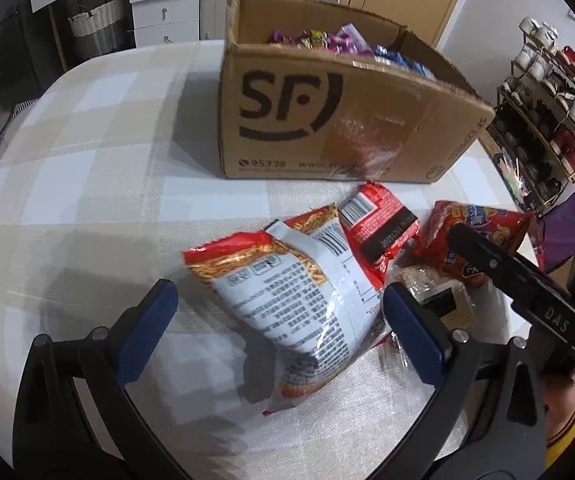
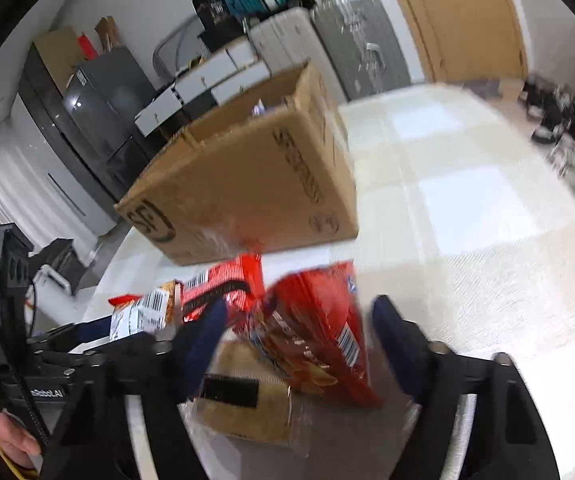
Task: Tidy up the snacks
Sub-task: 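Move both open grippers down toward the red chip bags and cracker pack, then grasp the white-red noodle bag with the left gripper while the right grasps the red chip bag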
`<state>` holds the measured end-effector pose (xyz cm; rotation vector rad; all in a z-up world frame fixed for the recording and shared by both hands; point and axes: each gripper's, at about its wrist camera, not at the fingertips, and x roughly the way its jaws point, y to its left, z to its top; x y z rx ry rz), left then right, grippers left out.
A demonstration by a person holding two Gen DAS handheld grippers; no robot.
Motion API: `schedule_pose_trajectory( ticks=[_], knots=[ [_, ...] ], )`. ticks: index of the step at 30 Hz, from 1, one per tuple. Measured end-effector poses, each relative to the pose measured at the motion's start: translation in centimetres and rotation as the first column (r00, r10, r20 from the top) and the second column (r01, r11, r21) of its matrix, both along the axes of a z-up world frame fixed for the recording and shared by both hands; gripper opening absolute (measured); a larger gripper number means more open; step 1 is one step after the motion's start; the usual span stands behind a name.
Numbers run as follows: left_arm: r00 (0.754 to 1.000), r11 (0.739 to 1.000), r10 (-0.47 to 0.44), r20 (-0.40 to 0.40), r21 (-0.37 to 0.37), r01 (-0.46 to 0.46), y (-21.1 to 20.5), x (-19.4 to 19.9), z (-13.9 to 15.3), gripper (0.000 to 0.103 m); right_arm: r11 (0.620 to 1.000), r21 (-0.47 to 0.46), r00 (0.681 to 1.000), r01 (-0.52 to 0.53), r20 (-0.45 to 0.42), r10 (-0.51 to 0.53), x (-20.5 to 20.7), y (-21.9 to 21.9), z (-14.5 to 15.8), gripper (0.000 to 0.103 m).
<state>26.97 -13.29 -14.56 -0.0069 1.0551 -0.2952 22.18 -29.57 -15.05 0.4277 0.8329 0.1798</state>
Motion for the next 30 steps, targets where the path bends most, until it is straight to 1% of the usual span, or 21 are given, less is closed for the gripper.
schedule_pose_trajectory(
  ticks=[2,3,6,9,14,20,22,23,24,25,26,28,29,30],
  knots=[
    [1.0,1.0,-0.008,-0.01,0.014,0.008,-0.5,0.1,-0.5,0.102,1.0,-0.001,1.0,-0.01,-0.022,0.01,0.5,0.2,-0.4,0.059],
    [1.0,1.0,-0.008,-0.014,0.015,0.008,-0.7,0.2,-0.7,0.102,1.0,-0.001,1.0,-0.015,-0.018,0.015,0.5,0.2,-0.3,0.056],
    [1.0,1.0,-0.005,-0.02,0.021,0.006,-1.0,0.2,-1.0,0.102,0.999,0.024,0.999,-0.033,-0.004,0.033,0.4,0.2,-0.3,0.054],
    [1.0,1.0,-0.001,-0.022,0.029,0.002,-1.2,0.4,-1.0,0.102,0.998,0.048,0.999,-0.034,0.009,0.033,0.0,-0.1,-0.3,0.053],
    [1.0,0.999,0.005,-0.027,0.044,-0.004,-1.6,0.1,-1.1,0.102,0.997,0.065,0.997,-0.042,0.062,0.038,-0.9,0.0,0.4,0.053],
    [0.998,0.999,0.026,-0.053,0.031,-0.024,-1.1,0.1,-1.4,0.102,0.996,0.068,0.994,-0.054,0.095,0.047,-1.3,0.2,1.0,0.053],
    [0.996,1.0,0.024,-0.084,0.003,-0.024,-0.8,0.2,-1.7,0.101,0.996,0.066,0.993,-0.057,0.105,0.05,-1.4,0.2,1.2,0.053],
    [0.995,0.999,0.031,-0.095,-0.007,-0.032,-0.6,0.4,-1.8,0.098,0.996,0.068,0.993,-0.061,0.107,0.053,-1.5,0.2,1.2,0.053],
    [0.994,0.999,0.038,-0.101,-0.027,-0.041,-0.3,0.4,-1.7,0.097,0.996,0.069,0.992,-0.062,0.11,0.055,-1.5,0.2,1.3,0.053],
    [0.994,0.998,0.041,-0.098,-0.044,-0.046,-0.1,0.3,-1.5,0.089,0.996,0.068,0.992,-0.063,0.111,0.055,-1.5,0.2,1.3,0.053],
    [0.995,0.997,0.04,-0.097,-0.054,-0.046,0.0,0.2,-1.4,0.076,0.995,0.073,0.992,-0.066,0.112,0.058,-1.6,0.2,1.3,0.053],
    [0.995,0.998,0.027,-0.091,-0.059,-0.033,-0.1,0.0,-1.1,0.063,0.995,0.079,0.992,-0.066,0.115,0.057,-1.6,0.1,1.4,0.053],
    [0.997,0.999,0.014,-0.081,-0.05,-0.018,-0.3,-0.1,-0.9,0.058,0.994,0.084,0.992,-0.068,0.115,0.058,-1.8,0.1,1.4,0.053],
    [0.997,0.999,0.005,-0.072,-0.041,-0.008,-0.4,-0.3,-0.7,0.056,0.994,0.088,0.992,-0.069,0.116,0.059,-1.9,0.0,1.4,0.053]
  ],
)
